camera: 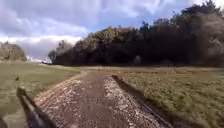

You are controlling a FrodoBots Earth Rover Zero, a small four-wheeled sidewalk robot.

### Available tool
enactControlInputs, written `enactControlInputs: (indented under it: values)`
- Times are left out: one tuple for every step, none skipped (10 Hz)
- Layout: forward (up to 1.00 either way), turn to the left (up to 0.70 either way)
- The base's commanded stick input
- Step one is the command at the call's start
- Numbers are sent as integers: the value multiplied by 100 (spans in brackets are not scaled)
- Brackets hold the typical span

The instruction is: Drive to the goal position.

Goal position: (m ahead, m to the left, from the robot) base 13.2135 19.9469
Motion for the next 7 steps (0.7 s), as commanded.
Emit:
enactControlInputs:
  values:
    - [85, 0]
    - [85, 0]
    - [85, 12]
    - [85, 29]
    - [85, 33]
    - [85, 0]
    - [85, 0]
